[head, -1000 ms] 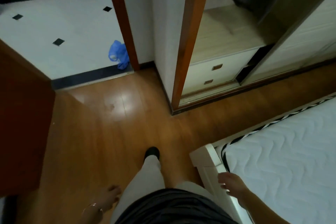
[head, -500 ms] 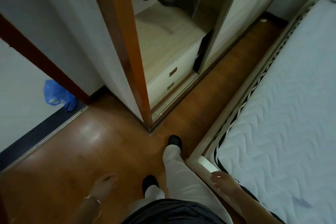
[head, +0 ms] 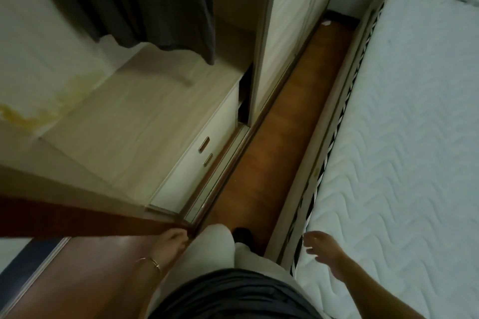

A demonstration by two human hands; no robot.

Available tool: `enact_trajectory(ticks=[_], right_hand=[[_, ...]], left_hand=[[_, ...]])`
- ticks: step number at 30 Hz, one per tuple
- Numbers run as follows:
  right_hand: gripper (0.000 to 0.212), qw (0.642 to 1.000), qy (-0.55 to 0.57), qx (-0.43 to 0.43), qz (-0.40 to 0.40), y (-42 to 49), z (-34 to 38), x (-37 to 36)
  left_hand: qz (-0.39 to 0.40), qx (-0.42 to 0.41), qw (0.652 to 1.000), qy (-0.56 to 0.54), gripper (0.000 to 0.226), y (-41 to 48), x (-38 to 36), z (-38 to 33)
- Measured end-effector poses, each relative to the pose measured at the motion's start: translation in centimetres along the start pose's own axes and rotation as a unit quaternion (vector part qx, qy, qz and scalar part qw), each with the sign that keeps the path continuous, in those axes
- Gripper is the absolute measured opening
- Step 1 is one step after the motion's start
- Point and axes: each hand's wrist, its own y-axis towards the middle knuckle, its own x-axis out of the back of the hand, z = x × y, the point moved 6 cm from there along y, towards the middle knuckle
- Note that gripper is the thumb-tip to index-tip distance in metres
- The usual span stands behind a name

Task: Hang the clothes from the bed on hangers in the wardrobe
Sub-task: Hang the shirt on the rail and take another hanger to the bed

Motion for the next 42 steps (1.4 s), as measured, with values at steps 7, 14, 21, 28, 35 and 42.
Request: enact_trajectory(ticks=[7,14,21,28,35,42], right_hand=[[0.037,1.000,-0.003,0.006,0.019,2.8,9.0,1.1],[0.020,0.979,-0.075,0.185,0.030,5.6,31.3,2.3],[0.020,0.849,-0.145,0.500,0.093,-3.6,58.1,1.5],[0.015,0.668,-0.082,0.725,0.149,-18.0,73.0,5.3],[0.012,0.493,0.106,0.849,0.154,-32.5,83.3,9.0],[0.032,0.493,-0.031,0.867,0.061,-44.7,92.8,5.8]], left_hand=[[0.063,0.185,0.981,0.021,0.031,5.3,3.3,7.7],[-0.011,0.039,0.999,-0.012,0.023,14.1,7.7,-5.4],[-0.182,-0.228,0.953,-0.082,0.021,12.5,16.8,-28.3],[-0.319,-0.432,0.834,-0.128,0.021,3.3,21.4,-47.5],[-0.471,-0.507,0.716,-0.093,0.031,-3.2,25.8,-58.9],[-0.486,-0.510,0.709,-0.031,0.040,-6.6,30.2,-69.3]])
